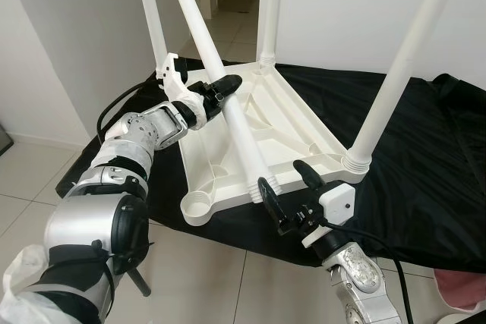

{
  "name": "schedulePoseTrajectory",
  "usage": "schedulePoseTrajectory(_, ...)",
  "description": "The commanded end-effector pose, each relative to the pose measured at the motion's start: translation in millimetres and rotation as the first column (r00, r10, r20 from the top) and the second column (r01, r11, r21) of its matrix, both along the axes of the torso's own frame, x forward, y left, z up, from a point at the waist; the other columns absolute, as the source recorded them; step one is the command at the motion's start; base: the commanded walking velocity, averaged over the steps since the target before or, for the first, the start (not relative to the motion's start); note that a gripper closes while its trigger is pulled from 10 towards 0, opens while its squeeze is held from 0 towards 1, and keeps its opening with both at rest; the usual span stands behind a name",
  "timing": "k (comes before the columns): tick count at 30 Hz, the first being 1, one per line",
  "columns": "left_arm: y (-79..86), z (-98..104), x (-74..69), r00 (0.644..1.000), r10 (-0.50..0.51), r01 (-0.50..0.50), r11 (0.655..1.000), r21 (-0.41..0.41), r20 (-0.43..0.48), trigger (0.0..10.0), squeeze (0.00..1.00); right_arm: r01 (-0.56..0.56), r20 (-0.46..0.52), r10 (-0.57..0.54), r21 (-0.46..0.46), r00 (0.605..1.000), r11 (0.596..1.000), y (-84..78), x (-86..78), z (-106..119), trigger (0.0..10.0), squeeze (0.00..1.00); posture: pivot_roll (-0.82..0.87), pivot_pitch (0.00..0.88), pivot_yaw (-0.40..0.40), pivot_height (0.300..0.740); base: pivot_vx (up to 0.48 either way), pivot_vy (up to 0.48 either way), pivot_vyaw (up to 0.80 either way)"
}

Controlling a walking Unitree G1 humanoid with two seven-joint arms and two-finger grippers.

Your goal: Building children table

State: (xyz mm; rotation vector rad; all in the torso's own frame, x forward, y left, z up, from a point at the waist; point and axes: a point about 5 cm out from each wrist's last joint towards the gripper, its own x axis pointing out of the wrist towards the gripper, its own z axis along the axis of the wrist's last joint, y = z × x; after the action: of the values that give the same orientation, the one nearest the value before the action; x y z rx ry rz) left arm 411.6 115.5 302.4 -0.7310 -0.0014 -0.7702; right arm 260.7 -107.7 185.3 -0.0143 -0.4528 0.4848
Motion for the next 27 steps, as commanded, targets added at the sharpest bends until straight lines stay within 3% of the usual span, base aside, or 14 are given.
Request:
schedulePoseTrajectory(1,1.1,19.0,-2.2,0.993,-0.003,0.0,1.0,0.027,0.118,10.0,0.0,0.002,-0.026,-0.001,0.025,1.0,1.0,-1.4,2.2,-0.1,10.0,0.0,-0.04,0.107,0.047,0.74,0.0,0.0,0.0)
schedulePoseTrajectory(3,1.2,21.2,-2.5,0.991,0.004,-0.009,0.999,0.038,0.134,10.0,0.0,0.003,-0.037,-0.001,0.031,0.999,1.0,-1.5,3.1,0.0,10.0,0.0,-0.04,0.109,0.047,0.74,0.0,0.0,0.0)
schedulePoseTrajectory(5,0.9,26.8,-4.0,0.975,0.026,-0.049,0.994,0.101,0.219,10.0,0.0,0.024,-0.077,-0.021,0.043,0.997,0.999,-2.7,7.8,0.8,10.0,0.0,-0.04,0.109,0.042,0.74,0.0,0.0,0.0)
schedulePoseTrajectory(7,0.9,26.8,-4.0,0.975,0.026,-0.049,0.994,0.101,0.219,10.0,0.0,0.024,-0.077,-0.021,0.043,0.997,0.999,-2.7,7.8,0.8,10.0,0.0,-0.04,0.109,0.042,0.74,0.0,0.0,0.0)
schedulePoseTrajectory(8,0.2,29.4,-5.2,0.957,0.05,-0.097,0.984,0.152,0.286,10.0,0.0,0.065,-0.131,-0.063,0.012,0.989,0.998,-4.3,14.0,-0.8,10.0,0.0,-0.04,0.106,0.04,0.74,0.0,0.0,0.0)
schedulePoseTrajectory(13,-1.0,30.2,-6.6,0.941,0.075,-0.136,0.977,0.165,0.329,10.0,0.0,0.077,-0.193,-0.072,0.02,0.979,0.997,-2.9,23.8,0.1,10.0,0.0,-0.03,0.099,0.037,0.74,0.0,0.0,0.0)
schedulePoseTrajectory(18,-3.5,32.3,-9.4,0.925,0.09,-0.164,0.971,0.173,0.37,10.0,0.0,0.06,-0.188,-0.055,0.025,0.981,0.998,0.3,27.1,4.6,10.0,0.0,-0.03,0.093,0.035,0.74,0.0,0.0,0.0)
schedulePoseTrajectory(19,-5.4,37.7,-14.4,0.896,0.108,-0.192,0.969,0.157,0.431,10.0,0.0,0.022,-0.163,-0.023,-0.007,0.986,1.0,4.7,28.5,8.2,10.0,0.0,-0.03,0.09,0.033,0.74,0.0,0.0,0.0)
schedulePoseTrajectory(23,-10.3,42.6,-20.3,0.879,0.09,-0.178,0.973,0.146,0.469,10.0,0.0,0.024,-0.17,-0.018,0.03,0.985,0.999,5.4,32.0,11.4,10.0,0.0,-0.02,0.085,0.029,0.74,0.0,0.0,0.0)
schedulePoseTrajectory(27,-30.0,42.1,-31.5,0.84,0.052,-0.19,0.96,0.204,0.54,10.0,0.0,-0.005,-0.179,0.01,0.03,0.984,1.0,11.4,40.0,20.1,10.0,0.0,-0.01,0.075,0.022,0.74,0.0,0.0,0.0)
